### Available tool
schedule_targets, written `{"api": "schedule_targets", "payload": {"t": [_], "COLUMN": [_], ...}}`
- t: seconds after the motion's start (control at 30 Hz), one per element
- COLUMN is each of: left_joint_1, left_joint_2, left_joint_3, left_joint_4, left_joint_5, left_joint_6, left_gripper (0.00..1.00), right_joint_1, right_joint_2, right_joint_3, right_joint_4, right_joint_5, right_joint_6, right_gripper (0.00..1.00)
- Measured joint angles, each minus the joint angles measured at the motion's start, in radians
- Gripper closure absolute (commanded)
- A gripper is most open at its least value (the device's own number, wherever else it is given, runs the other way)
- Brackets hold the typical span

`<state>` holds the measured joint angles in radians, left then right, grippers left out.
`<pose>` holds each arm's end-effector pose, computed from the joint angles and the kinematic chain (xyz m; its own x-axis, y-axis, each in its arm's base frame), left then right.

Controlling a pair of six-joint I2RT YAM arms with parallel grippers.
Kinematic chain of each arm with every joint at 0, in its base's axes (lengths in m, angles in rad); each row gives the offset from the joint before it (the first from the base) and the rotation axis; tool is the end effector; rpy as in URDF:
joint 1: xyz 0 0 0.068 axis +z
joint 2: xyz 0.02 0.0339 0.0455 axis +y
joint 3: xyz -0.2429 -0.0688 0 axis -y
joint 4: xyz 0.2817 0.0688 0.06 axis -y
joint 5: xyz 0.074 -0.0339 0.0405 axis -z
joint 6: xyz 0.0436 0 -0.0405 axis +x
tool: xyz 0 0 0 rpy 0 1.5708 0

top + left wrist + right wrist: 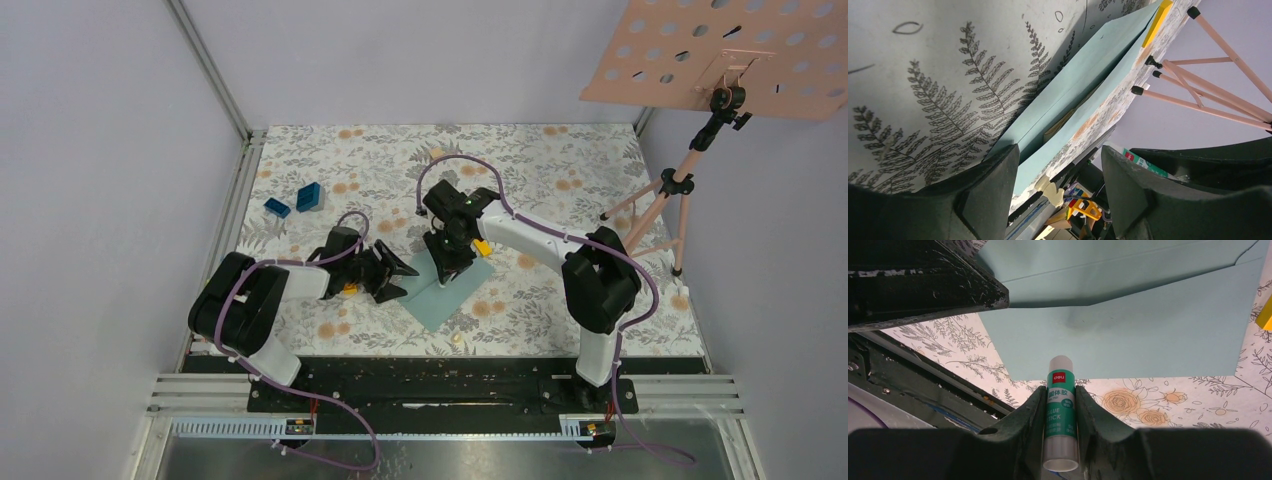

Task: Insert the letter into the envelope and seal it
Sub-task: Paint the envelope at the center of the board.

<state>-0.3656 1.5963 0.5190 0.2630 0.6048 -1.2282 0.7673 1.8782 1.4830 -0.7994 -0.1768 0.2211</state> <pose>0.2600 -0.1261 0.0568 -0.8485 -0.5048 0.1589 -0.4185 0.4561 -0.7854 0.2967 0.2968 0.1832 -0.8132 -0.4844 -0.3226 -0.5653 0.7891 0.2402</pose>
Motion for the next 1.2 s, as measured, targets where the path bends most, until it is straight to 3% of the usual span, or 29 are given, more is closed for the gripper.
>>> {"api": "schedule_targets", "payload": {"t": [0.3,0.63,1.2], "left_joint_1": [0.002,0.003,0.005], "left_joint_2": [-0.006,-0.006,-0.006], "left_joint_3": [0.021,0.025,0.038], "left_joint_4": [-0.049,-0.059,-0.082], "left_joint_5": [-0.004,-0.003,0.003], "left_joint_6": [0.03,0.035,0.069], "left_gripper": [0.37,0.37,0.37], "right_joint_1": [0.0,-0.001,-0.01], "right_joint_2": [0.017,0.161,0.176], "right_joint_3": [-0.005,0.054,0.09], "right_joint_4": [0.008,0.011,-0.019], "right_joint_5": [0.0,0.0,0.119], "right_joint_6": [0.0,0.018,0.034], "right_gripper": [1.0,1.0,1.0]}}
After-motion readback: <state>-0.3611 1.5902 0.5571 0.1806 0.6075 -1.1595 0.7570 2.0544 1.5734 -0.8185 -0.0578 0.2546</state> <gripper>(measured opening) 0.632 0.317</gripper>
